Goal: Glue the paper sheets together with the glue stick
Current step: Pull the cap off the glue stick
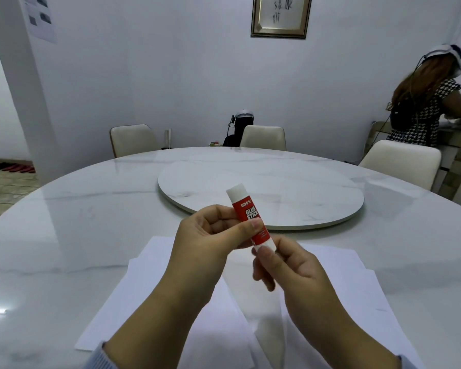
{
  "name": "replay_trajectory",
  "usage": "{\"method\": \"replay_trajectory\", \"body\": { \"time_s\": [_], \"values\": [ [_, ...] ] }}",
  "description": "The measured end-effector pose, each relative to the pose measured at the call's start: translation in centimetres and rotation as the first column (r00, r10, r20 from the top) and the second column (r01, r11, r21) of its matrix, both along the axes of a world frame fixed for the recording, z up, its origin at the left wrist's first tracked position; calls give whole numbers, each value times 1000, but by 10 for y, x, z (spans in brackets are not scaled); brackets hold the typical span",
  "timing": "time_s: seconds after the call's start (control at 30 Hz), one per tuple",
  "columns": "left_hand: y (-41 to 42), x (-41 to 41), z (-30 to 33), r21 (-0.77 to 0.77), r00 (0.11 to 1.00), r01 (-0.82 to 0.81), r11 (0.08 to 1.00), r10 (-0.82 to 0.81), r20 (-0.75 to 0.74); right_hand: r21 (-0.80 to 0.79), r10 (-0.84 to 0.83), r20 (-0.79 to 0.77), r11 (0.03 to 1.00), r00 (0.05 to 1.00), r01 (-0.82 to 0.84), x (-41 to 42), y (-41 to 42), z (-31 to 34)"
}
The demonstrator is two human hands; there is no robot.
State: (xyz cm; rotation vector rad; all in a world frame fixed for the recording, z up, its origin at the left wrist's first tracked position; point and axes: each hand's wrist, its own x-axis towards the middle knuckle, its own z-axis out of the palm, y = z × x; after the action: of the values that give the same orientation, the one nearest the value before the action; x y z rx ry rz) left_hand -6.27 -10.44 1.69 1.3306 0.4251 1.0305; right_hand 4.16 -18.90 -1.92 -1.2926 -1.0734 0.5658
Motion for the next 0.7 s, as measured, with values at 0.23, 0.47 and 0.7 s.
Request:
{"method": "replay_trajectory", "body": {
  "time_s": [0.23,0.47,0.7],
  "values": [
    [-1,1,0,45,999,-31,999,31,-10,-14,178,-278,982,944,-189,-3,2,-2],
    [-1,0,0,35,1000,-21,999,21,1,5,11,-78,1000,997,-10,-2,1,-1],
    [-1,2,0,33,1000,-12,999,12,3,-16,116,-232,992,966,-123,-1,2,-1]
  ]
}}
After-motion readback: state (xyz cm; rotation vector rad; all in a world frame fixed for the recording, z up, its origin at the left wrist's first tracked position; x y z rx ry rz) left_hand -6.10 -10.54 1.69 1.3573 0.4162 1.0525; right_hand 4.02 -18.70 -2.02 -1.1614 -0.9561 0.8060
